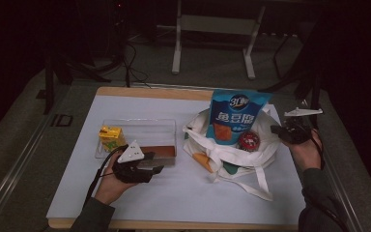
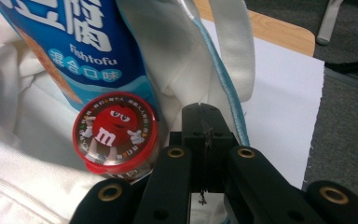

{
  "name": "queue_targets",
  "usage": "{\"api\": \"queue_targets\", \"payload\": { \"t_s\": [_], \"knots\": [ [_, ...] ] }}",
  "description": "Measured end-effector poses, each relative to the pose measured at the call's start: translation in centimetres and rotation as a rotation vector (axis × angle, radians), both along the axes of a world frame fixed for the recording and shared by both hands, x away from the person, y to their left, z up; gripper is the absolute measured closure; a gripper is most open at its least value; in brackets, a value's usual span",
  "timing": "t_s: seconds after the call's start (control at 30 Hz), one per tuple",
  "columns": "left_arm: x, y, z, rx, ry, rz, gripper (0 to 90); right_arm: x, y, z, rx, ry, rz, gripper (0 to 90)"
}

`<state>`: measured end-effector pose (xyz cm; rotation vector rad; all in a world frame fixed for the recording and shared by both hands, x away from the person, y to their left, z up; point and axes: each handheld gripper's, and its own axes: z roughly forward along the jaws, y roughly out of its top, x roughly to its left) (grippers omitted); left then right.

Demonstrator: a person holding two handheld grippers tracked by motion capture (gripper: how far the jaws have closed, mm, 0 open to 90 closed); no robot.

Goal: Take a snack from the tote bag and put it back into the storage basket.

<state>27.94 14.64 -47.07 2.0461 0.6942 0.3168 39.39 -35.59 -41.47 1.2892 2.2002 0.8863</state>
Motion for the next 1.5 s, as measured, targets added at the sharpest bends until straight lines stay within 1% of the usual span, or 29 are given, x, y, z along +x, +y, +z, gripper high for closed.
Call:
{"api": "queue_targets", "payload": {
  "t_s": [0.07,0.2,0.23,0.27,0.33,0.37,0.47,0.6,0.67,0.7,0.73,0.77,0.83,0.87,1.03,1.17,1.33,1.4,1.5],
  "knots": [
    [0.0,0.0,-0.1,0.000,0.000,-0.004,42.0,0.1,0.1,0.1,0.005,0.004,0.011,90.0],
    [-0.1,-0.2,-0.4,0.009,-0.019,-0.020,42.6,0.1,0.5,0.4,0.016,0.003,0.030,88.3],
    [0.0,-0.2,-0.6,0.007,-0.015,-0.022,42.3,0.1,0.6,0.5,0.017,0.003,0.033,87.4],
    [0.0,-0.2,-0.8,0.005,-0.011,-0.023,41.8,0.1,0.6,0.6,0.027,0.003,0.042,86.0],
    [0.0,-0.2,-1.1,0.009,-0.012,-0.017,39.6,0.1,0.8,0.9,0.063,0.001,0.063,83.2],
    [0.0,-0.2,-1.3,0.012,-0.009,-0.016,39.5,0.1,0.8,1.1,0.069,-0.001,0.067,81.1],
    [-0.1,-0.3,-1.8,0.022,-0.008,-0.013,39.4,0.3,1.0,1.7,0.080,-0.006,0.076,75.2],
    [-0.1,-0.3,-2.4,0.007,-0.012,-0.014,39.4,0.5,1.3,2.4,0.092,-0.011,0.092,68.3],
    [-0.2,-0.3,-2.7,0.000,-0.012,-0.013,39.4,0.6,1.5,2.8,0.109,-0.012,0.098,64.7],
    [-0.2,-0.3,-2.9,0.009,-0.010,-0.013,39.4,0.7,1.6,2.9,0.116,-0.011,0.104,63.1],
    [-0.2,-0.4,-3.0,0.023,-0.018,-0.012,39.0,0.8,1.6,3.1,0.121,-0.010,0.112,61.4],
    [-0.3,-0.4,-3.1,0.027,-0.023,-0.016,38.9,0.8,1.8,3.2,0.122,-0.007,0.118,60.2],
    [-0.3,-0.4,-3.3,0.016,-0.022,-0.013,38.9,1.0,2.0,3.4,0.123,-0.006,0.126,58.5],
    [-0.3,-0.4,-3.5,0.014,-0.024,-0.012,38.9,1.1,2.0,3.5,0.131,-0.004,0.129,57.9],
    [-0.3,-0.5,-4.1,0.031,-0.031,-0.016,38.9,1.6,2.3,3.6,0.156,-0.004,0.127,54.9],
    [-0.2,-0.7,-4.6,0.039,-0.025,-0.017,38.8,2.0,2.5,3.8,0.180,-0.013,0.120,52.4],
    [-0.2,-1.0,-5.1,0.041,-0.020,-0.028,38.7,2.7,2.8,4.2,0.202,-0.031,0.122,48.9],
    [-0.2,-1.0,-5.3,0.038,-0.016,-0.028,38.7,3.0,3.0,4.2,0.216,-0.029,0.123,48.2],
    [-0.1,-0.9,-5.6,0.039,-0.009,-0.024,38.6,3.5,3.4,4.2,0.218,-0.029,0.127,47.5]
  ]
}}
